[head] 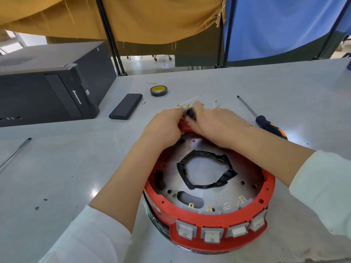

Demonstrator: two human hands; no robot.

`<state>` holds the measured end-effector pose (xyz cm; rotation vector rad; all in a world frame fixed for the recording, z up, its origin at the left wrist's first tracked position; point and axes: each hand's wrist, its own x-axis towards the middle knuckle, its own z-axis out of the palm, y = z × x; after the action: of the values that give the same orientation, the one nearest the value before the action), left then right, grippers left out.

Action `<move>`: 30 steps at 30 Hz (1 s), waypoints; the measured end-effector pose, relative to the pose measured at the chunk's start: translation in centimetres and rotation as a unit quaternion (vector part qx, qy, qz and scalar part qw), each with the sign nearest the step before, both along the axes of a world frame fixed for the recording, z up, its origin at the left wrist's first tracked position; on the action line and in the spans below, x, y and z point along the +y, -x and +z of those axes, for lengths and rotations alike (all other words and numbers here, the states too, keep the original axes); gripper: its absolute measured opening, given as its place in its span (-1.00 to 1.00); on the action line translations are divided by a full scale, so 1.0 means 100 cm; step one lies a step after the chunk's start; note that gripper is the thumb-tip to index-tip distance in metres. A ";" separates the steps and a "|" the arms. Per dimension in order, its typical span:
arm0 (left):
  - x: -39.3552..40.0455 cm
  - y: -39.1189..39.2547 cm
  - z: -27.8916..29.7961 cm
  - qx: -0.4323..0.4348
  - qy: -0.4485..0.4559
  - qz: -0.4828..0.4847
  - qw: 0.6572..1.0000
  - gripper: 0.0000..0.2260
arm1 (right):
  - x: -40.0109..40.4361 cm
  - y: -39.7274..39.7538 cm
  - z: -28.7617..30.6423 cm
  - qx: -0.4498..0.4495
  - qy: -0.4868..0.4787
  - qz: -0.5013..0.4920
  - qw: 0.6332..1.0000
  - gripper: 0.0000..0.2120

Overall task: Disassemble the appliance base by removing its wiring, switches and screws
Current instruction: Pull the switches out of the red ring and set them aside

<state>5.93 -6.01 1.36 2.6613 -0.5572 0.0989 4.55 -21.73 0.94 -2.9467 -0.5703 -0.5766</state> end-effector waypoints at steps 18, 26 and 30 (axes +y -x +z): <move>-0.004 0.007 0.003 0.003 -0.033 -0.015 0.999 -0.80 | -0.037 -0.020 0.030 0.157 -0.556 -0.066 0.814 -0.97; -0.004 0.007 0.002 -0.005 -0.046 -0.014 0.999 -0.80 | -0.096 -0.056 0.011 0.269 -0.183 -0.170 0.930 -0.76; -0.002 0.007 0.001 -0.010 -0.043 -0.015 0.999 -0.79 | -0.082 -0.065 0.002 0.291 -0.085 -0.049 0.952 -0.74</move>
<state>5.19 -6.22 1.42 2.7376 -0.6213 0.0953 11.09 -29.89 1.14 -2.7800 -0.2908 0.2367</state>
